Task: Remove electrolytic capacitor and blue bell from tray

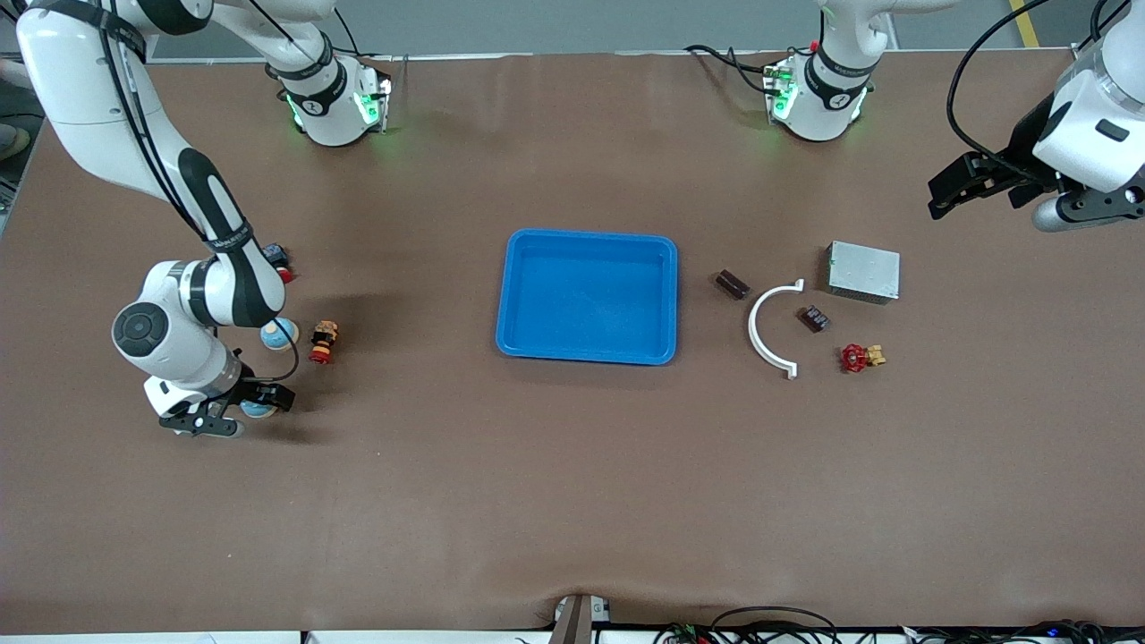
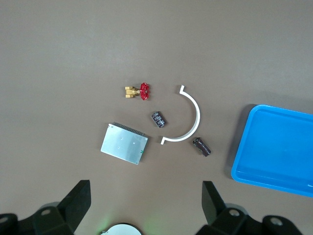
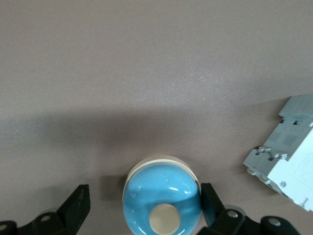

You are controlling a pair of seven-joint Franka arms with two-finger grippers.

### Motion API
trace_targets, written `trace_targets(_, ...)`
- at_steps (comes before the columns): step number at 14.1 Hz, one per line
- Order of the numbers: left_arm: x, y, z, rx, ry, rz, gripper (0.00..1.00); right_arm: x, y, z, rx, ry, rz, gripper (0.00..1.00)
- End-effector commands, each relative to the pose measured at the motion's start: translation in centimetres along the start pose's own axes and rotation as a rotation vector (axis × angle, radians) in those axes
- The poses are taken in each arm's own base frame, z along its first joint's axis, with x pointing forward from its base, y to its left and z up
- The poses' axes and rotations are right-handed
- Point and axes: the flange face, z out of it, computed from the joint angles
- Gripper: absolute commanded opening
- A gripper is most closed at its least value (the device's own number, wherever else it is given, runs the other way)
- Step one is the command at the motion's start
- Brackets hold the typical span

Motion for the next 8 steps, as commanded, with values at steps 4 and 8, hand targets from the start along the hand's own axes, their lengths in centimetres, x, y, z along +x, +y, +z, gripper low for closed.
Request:
trace_targets(4, -0.6, 0.1, -1.3, -0.021, 0.016, 0.002, 1.00, 0.4, 0.3, 0.0, -0.009, 0.005, 0.000, 1.00)
trace_targets(8, 0.1, 0.3, -0.8, -0.019, 0.025, 0.001, 1.00, 0.7, 0.5, -1.0, -0.017, 0.012, -0.043, 1.00)
